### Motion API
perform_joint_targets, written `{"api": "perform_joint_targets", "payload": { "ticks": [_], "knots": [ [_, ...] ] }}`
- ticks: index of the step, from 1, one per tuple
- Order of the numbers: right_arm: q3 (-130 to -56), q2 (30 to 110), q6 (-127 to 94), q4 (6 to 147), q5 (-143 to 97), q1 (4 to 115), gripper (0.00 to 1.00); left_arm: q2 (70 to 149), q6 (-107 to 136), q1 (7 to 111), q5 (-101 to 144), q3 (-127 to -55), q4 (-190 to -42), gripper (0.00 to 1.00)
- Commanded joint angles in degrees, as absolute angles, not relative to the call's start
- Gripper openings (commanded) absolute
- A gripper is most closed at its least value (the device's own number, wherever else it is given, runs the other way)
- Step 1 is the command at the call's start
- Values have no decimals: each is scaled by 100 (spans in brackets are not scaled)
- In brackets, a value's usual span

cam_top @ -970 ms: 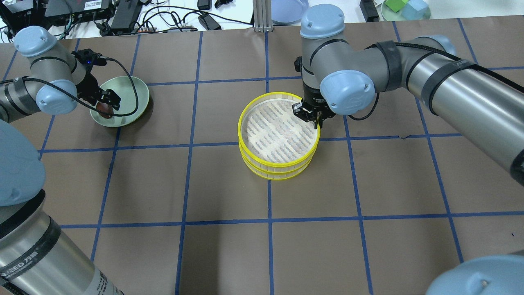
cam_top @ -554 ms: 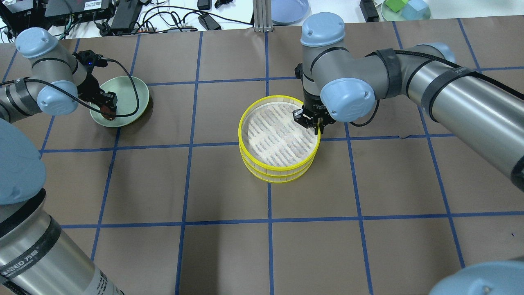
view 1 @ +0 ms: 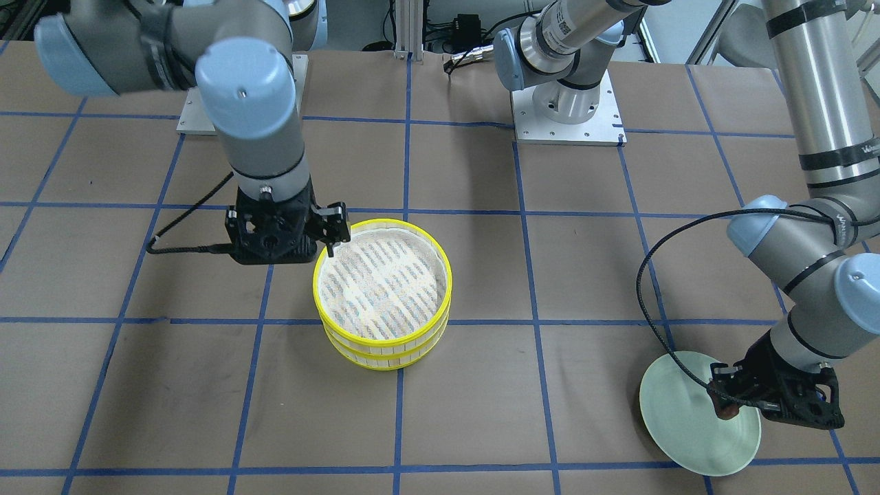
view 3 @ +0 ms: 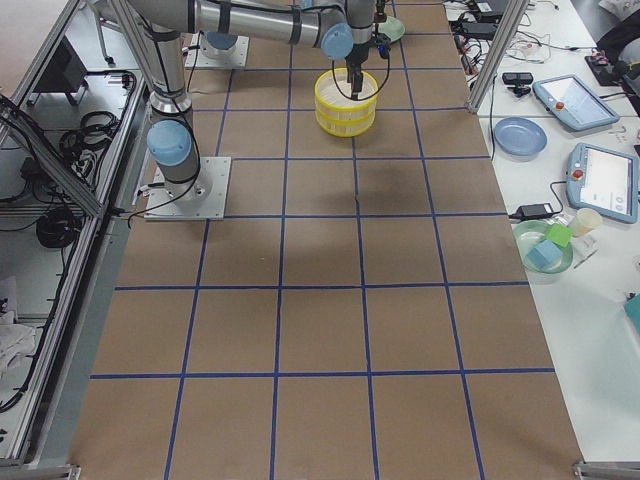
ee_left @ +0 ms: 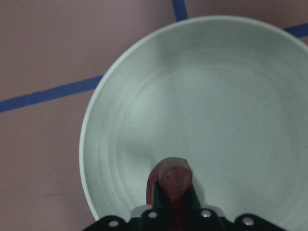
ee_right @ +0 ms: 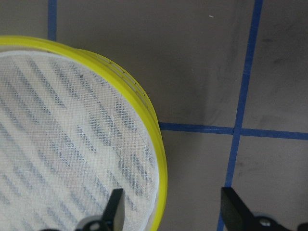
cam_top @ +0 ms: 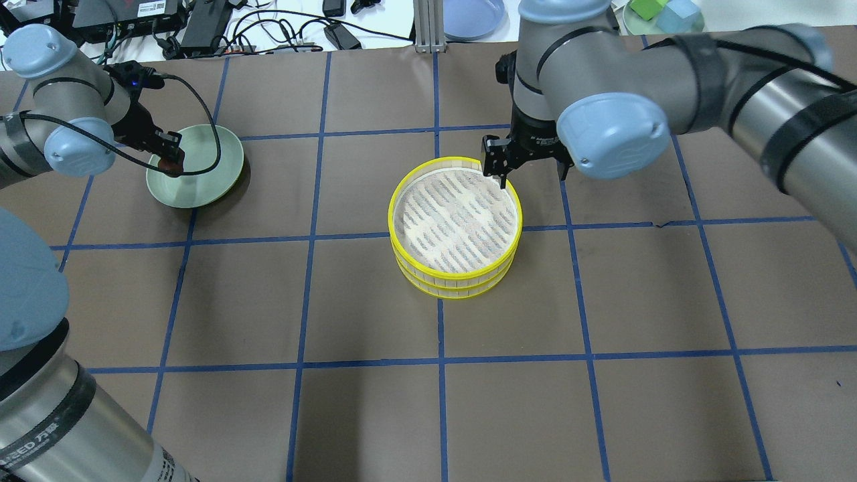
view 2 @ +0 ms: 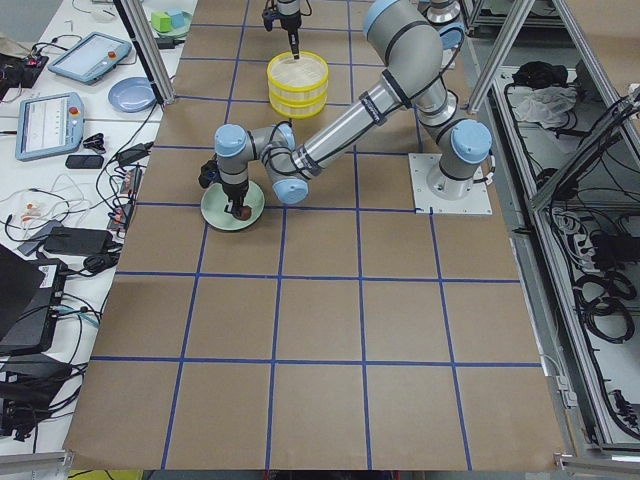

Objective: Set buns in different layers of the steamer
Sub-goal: 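Lift the brown bun with the left gripper while the right releases the steamer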

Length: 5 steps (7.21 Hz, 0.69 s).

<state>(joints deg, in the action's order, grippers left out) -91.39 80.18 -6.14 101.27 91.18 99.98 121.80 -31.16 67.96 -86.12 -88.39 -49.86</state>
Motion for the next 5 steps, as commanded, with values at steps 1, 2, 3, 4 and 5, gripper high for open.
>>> {"api": "perform_joint_targets", "payload": {
  "ticks": [1,2,3,4,5],
  "knots": [
    [-8222,8533,-380,8480,8746,9547,100,11709,-1949,7274,-8429,-8807,-5464,0],
    [-8122,8760,-221,8229,8763,9371,100,11420,-1090,7808,-8411,-8807,-5771,0],
    [-8139,8945,181,8209,8780,9099,100,11165,-228,8240,-8298,-8815,-5940,0],
    [-8165,8982,306,8122,8806,8940,100,10927,381,8549,-8079,-8842,-6115,0],
    [-8165,8982,316,8043,8815,8930,100,10751,944,8891,-8051,-8920,-6143,0]
  ]
}}
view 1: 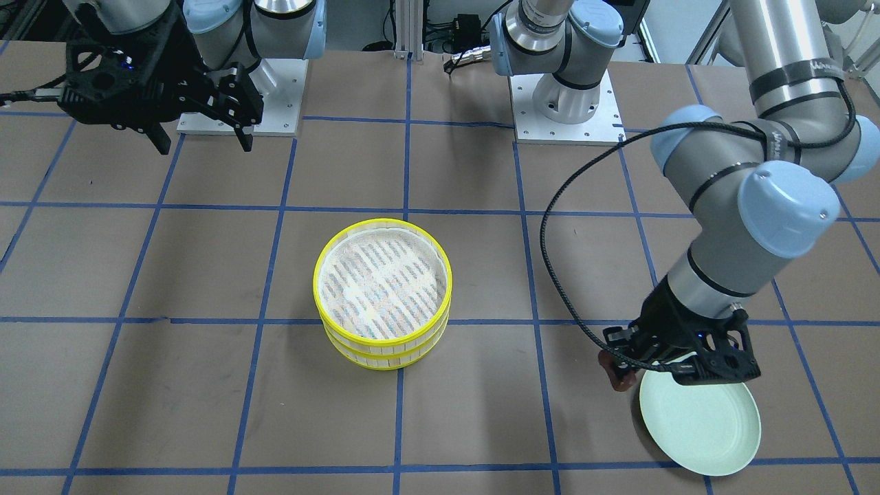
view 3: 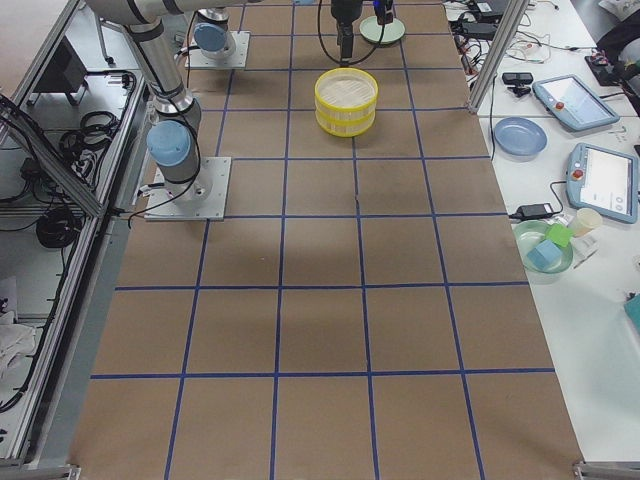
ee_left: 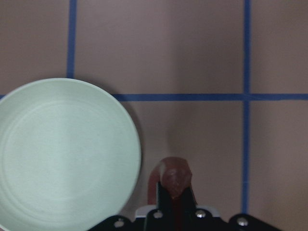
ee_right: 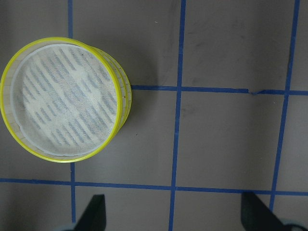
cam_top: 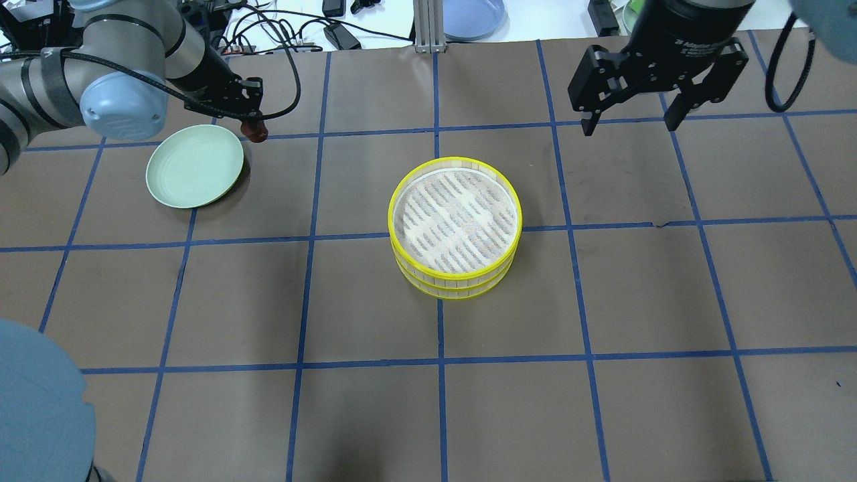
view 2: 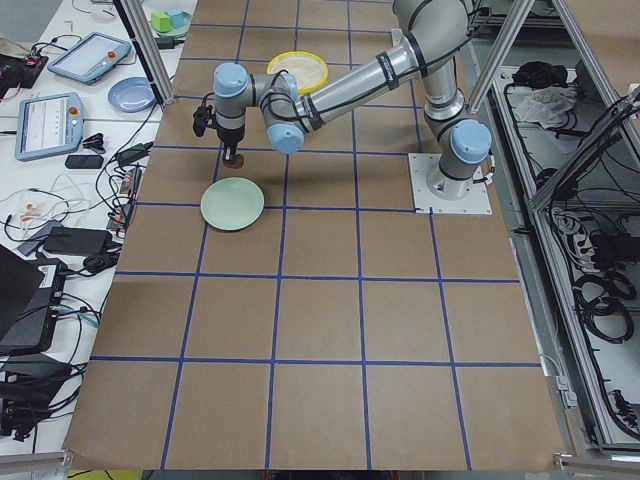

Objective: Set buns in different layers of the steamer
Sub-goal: 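Carry the brown bun over the steamer and drop it into the top tier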

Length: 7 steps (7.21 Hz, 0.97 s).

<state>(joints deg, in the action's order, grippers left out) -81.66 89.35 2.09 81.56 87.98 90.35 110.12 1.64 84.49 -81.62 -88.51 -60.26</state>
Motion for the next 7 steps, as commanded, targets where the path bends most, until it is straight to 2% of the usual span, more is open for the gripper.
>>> {"api": "perform_joint_targets", "payload": {
  "ticks": [1,5,6,7],
  "knots": [
    [-8174,8991,316,8033,8815,8930,100,10688,1402,9286,-7981,-8938,-6144,0],
    [-8200,9070,177,8042,8728,9000,100,10801,2899,10712,-7638,-9368,-5785,0],
    [-8191,9070,115,8042,8719,9026,100,10837,2961,10862,-7638,-9491,-5531,5],
    [-8191,9062,10,8033,8684,9192,100,10828,2945,10907,-7655,-9510,-5520,94]
  ]
}}
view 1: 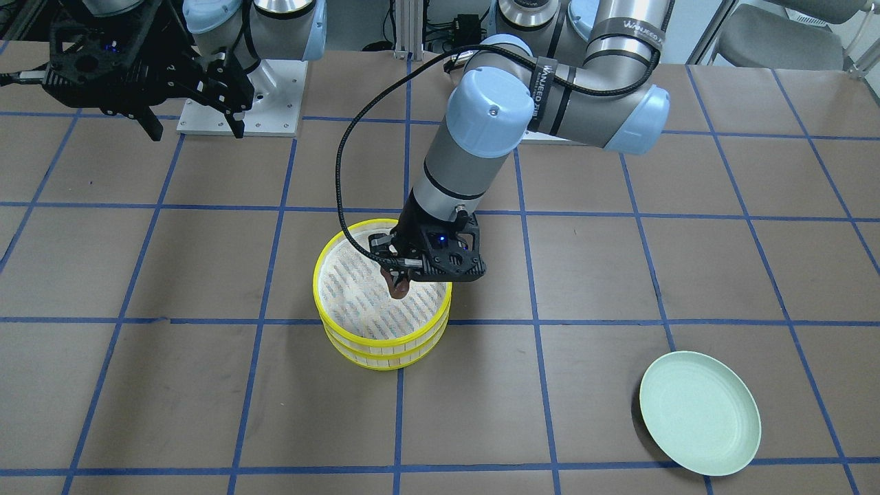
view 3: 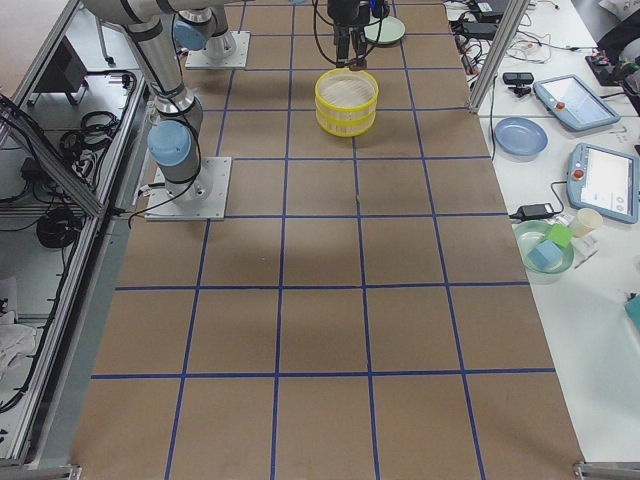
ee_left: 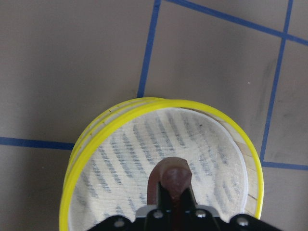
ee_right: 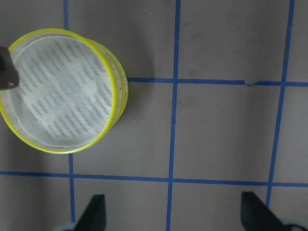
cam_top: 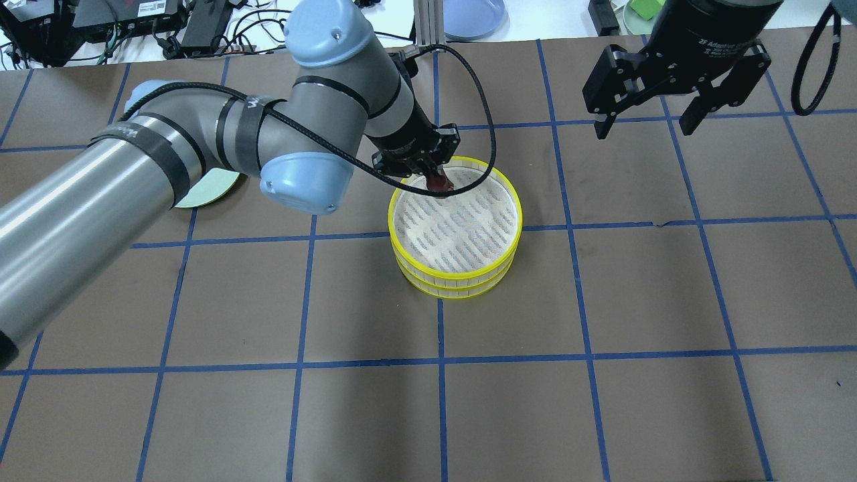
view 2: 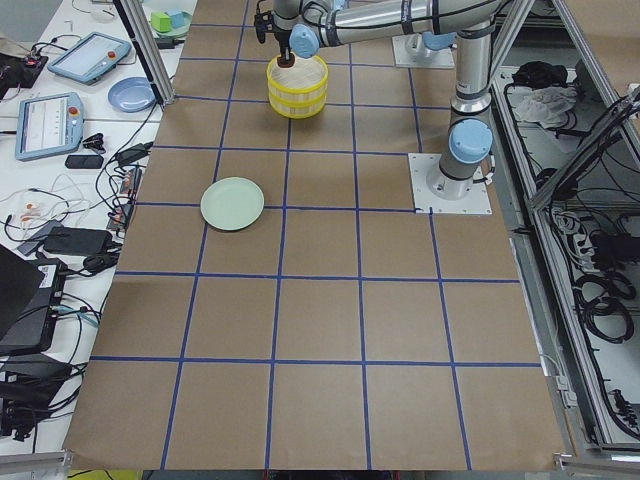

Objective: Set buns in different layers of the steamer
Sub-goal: 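Carry the brown bun over the steamer and drop it into the top tier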

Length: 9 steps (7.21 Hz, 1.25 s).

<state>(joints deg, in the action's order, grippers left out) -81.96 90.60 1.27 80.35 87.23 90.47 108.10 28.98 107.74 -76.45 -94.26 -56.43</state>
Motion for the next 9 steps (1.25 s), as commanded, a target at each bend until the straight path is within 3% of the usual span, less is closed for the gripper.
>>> {"api": "perform_joint_targets", "payload": {
  "ticks": [1,6,9],
  "knots": [
    [-8191,9035,-122,8059,8753,9402,100,10819,2970,10907,-7620,-9510,-5511,100],
    [-8287,9026,536,8042,8692,9352,100,10723,2822,10759,-7708,-9440,-5511,100],
    [-8420,9097,510,8077,8710,9343,100,10346,1288,9829,-8323,-9378,-5713,100]
  ]
}}
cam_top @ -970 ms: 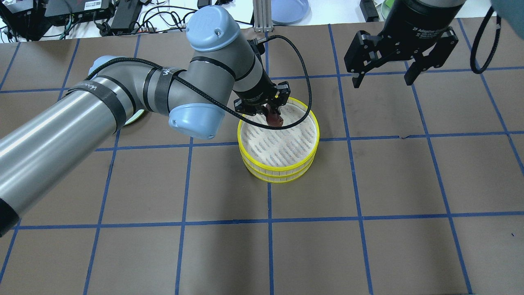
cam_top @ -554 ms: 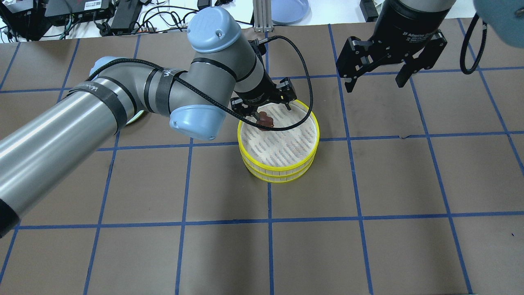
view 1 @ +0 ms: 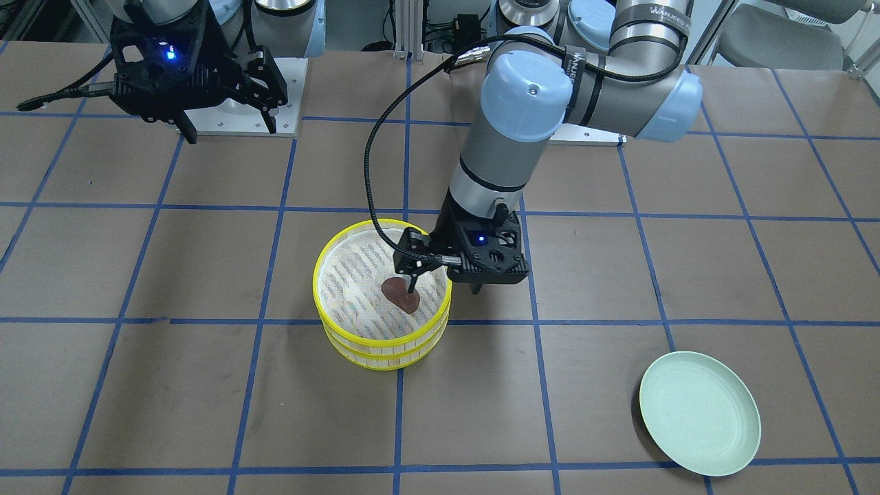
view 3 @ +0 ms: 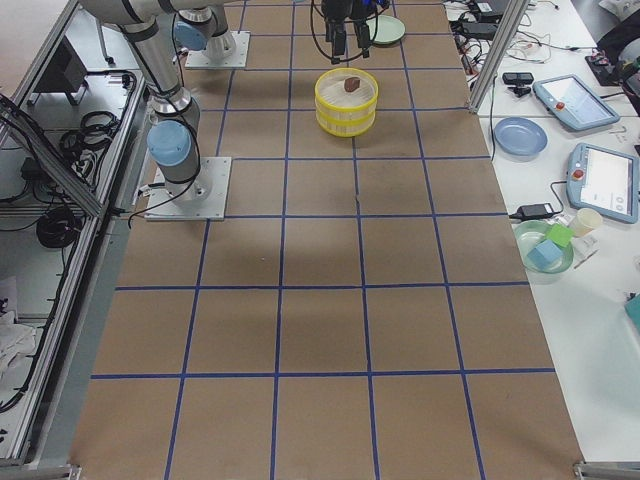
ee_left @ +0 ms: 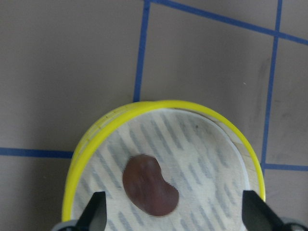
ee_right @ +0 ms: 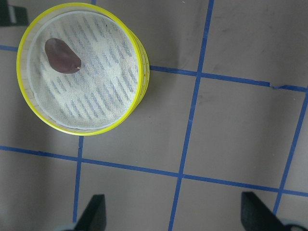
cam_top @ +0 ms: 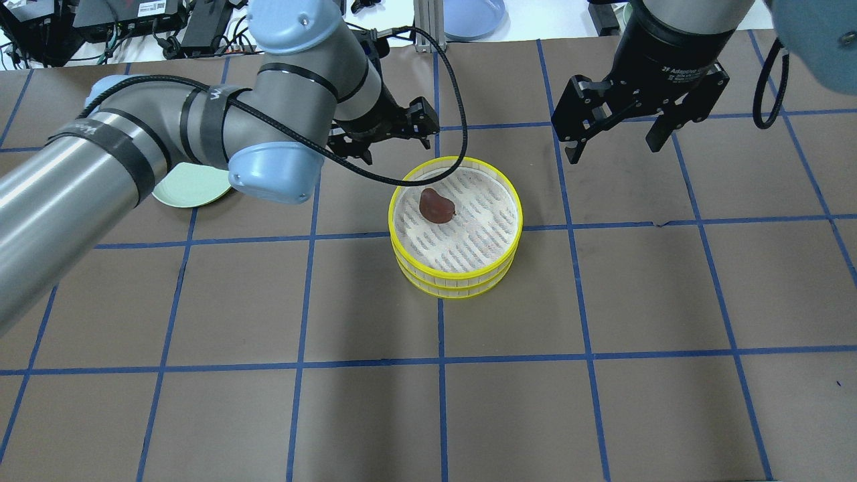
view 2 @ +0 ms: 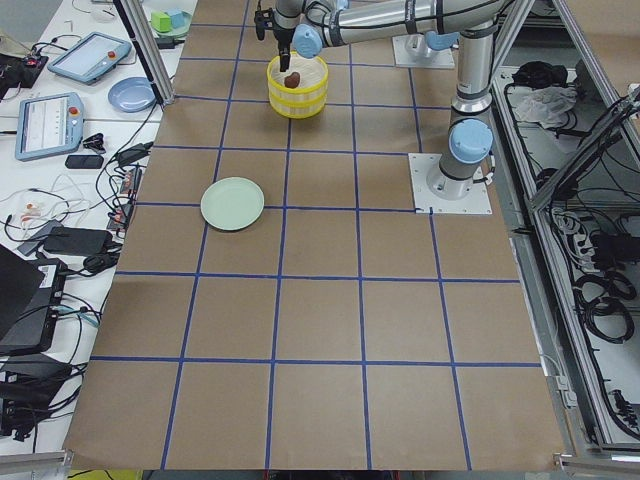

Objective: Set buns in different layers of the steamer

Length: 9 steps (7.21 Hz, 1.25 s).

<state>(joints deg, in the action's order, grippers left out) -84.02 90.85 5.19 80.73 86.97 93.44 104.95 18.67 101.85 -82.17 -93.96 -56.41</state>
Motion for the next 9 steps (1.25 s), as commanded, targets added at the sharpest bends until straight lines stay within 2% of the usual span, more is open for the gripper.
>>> {"api": "perform_joint_targets", "payload": {
  "ticks": [1,4,7,9],
  "knots": [
    [-8420,9097,527,8112,8745,9334,100,10188,170,9435,-8341,-9369,-5913,100],
    [-8411,9123,554,8095,8684,8798,100,9504,-1323,8562,-8907,-8984,-7607,100],
    [-8429,9149,519,8139,8745,8798,100,8896,-1380,8534,-9183,-8974,-8716,100],
    [-8429,9149,510,8139,8719,8798,100,8772,-1380,8543,-9202,-8982,-8806,100]
  ]
}}
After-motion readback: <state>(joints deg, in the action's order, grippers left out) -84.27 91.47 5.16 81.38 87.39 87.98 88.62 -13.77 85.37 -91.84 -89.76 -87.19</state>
